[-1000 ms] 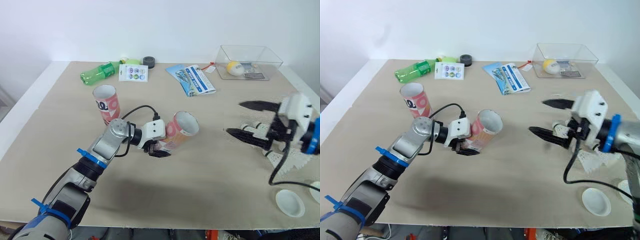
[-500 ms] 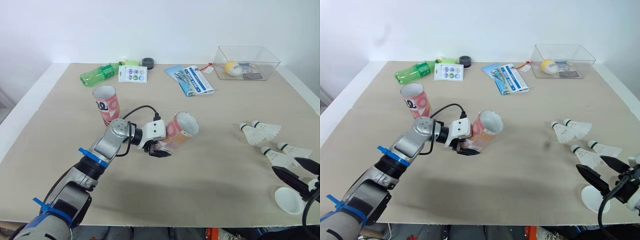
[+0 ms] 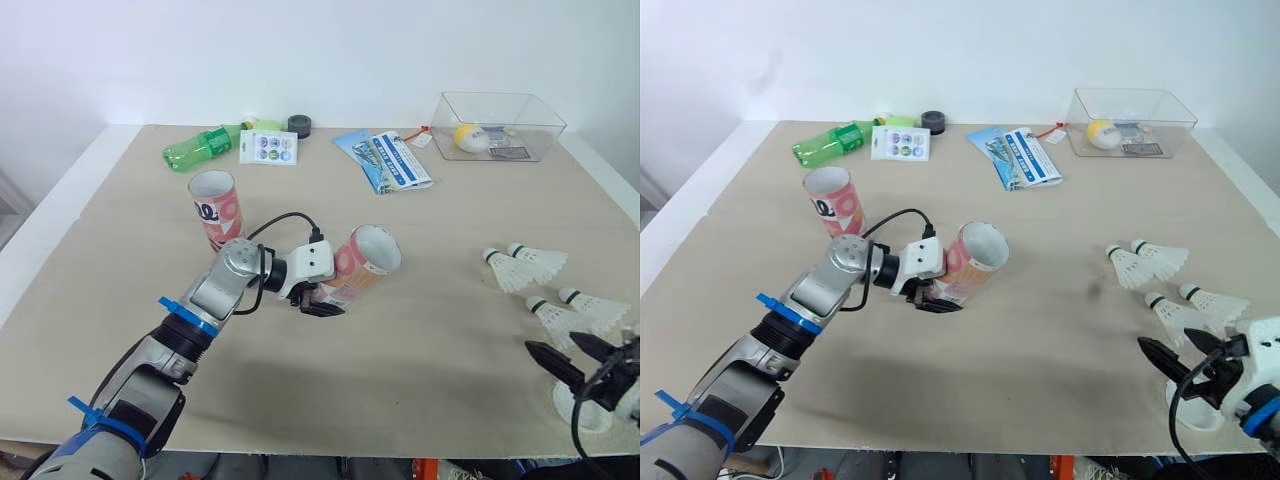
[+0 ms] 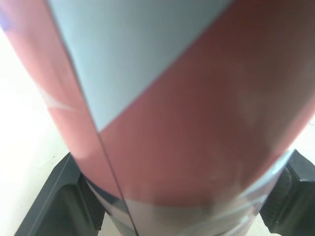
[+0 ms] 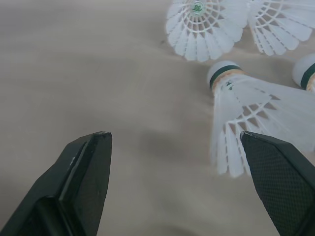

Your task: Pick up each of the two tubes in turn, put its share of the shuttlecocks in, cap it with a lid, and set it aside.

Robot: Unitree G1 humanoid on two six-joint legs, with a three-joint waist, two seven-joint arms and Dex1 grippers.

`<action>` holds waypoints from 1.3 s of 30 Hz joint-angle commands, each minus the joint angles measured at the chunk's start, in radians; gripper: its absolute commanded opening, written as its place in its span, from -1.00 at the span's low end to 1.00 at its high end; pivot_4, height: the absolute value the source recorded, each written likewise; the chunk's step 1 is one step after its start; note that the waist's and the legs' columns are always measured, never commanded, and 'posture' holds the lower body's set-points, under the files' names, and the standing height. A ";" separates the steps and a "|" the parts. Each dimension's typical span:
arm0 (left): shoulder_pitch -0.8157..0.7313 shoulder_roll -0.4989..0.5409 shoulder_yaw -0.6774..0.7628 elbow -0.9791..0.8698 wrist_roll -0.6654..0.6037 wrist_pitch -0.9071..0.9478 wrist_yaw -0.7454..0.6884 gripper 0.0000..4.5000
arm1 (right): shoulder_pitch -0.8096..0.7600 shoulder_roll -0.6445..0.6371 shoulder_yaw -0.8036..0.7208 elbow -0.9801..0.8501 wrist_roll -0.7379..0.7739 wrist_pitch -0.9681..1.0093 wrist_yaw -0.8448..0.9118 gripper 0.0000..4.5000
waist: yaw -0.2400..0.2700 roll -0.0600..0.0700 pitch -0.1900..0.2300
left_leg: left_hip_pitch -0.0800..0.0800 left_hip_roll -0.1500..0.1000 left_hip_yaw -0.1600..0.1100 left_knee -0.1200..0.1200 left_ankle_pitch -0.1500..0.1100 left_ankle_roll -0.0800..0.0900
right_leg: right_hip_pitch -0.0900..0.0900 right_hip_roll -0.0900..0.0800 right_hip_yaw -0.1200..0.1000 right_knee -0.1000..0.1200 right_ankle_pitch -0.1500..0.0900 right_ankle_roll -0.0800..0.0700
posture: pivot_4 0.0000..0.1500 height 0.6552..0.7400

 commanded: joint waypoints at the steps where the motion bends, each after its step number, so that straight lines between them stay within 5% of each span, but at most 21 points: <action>1: 0.018 0.004 -0.013 -0.026 0.000 0.010 -0.007 0.49 | -0.052 -0.013 0.024 0.046 -0.026 -0.041 -0.026 0.98 | 0.000 0.000 0.000 | 0.000 0.000 0.000 0.000 0.000 0.000 | 0.000 0.000 0.000 0.000 0.000 0.000 | 1.00 1.00; 3: 0.021 0.008 -0.012 -0.029 0.000 0.012 -0.006 0.49 | -0.079 -0.014 0.038 0.073 -0.036 -0.056 -0.032 0.98 | 0.000 0.000 0.000 | 0.000 0.000 0.000 -0.001 0.000 0.000 | 0.000 0.000 0.000 0.000 0.000 0.000 | 1.00 1.00; 6: 0.026 0.012 -0.011 -0.035 0.002 0.016 -0.003 0.49 | -0.104 -0.017 0.054 0.105 -0.056 -0.080 -0.036 0.61 | 0.000 0.000 0.000 | 0.000 0.000 0.000 -0.001 0.000 0.000 | 0.000 0.000 0.000 0.000 -0.001 0.000 | 1.00 1.00; 13: 0.027 0.014 -0.009 -0.035 0.001 0.018 0.002 0.49 | -0.090 -0.016 0.053 0.120 -0.073 -0.104 -0.039 -0.92 | 0.000 0.000 0.000 | 0.000 0.000 0.000 -0.002 0.000 0.000 | 0.000 0.001 0.000 0.000 -0.001 0.000 | 1.00 1.00; 24: -0.009 -0.004 -0.016 0.031 0.009 -0.027 -0.011 0.49 | -0.038 -0.034 0.034 0.043 -0.086 -0.228 0.007 -0.96 | 0.000 0.001 0.000 | 0.001 0.000 -0.001 -0.001 0.000 0.000 | 0.000 0.000 0.000 0.000 -0.001 0.000 | 1.00 1.00; 31: -0.025 -0.003 -0.022 0.065 0.010 -0.049 -0.045 0.49 | 0.004 -0.250 -0.063 -0.152 -0.003 -0.132 0.180 -0.96 | -0.001 0.003 -0.001 | 0.001 -0.001 0.000 -0.001 0.000 0.000 | 0.000 0.000 0.001 0.000 -0.001 0.001 | 1.00 1.00; 34: -0.038 -0.001 -0.024 0.074 0.007 -0.047 -0.069 0.49 | -0.133 -0.428 -0.060 -0.202 0.044 -0.128 0.269 -0.96 | -0.005 0.001 0.000 | 0.001 -0.001 0.000 0.001 0.000 0.000 | 0.001 0.000 0.001 0.000 0.000 0.001 | 1.00 1.00; 39: -0.072 -0.003 -0.013 0.074 -0.007 0.001 -0.095 0.49 | -0.539 -0.587 0.269 -0.218 -0.025 -0.345 0.312 -0.96 | -0.006 -0.004 0.002 | 0.002 0.000 -0.001 -0.002 0.000 0.000 | 0.001 0.001 -0.001 0.000 -0.001 -0.001 | 1.00 1.00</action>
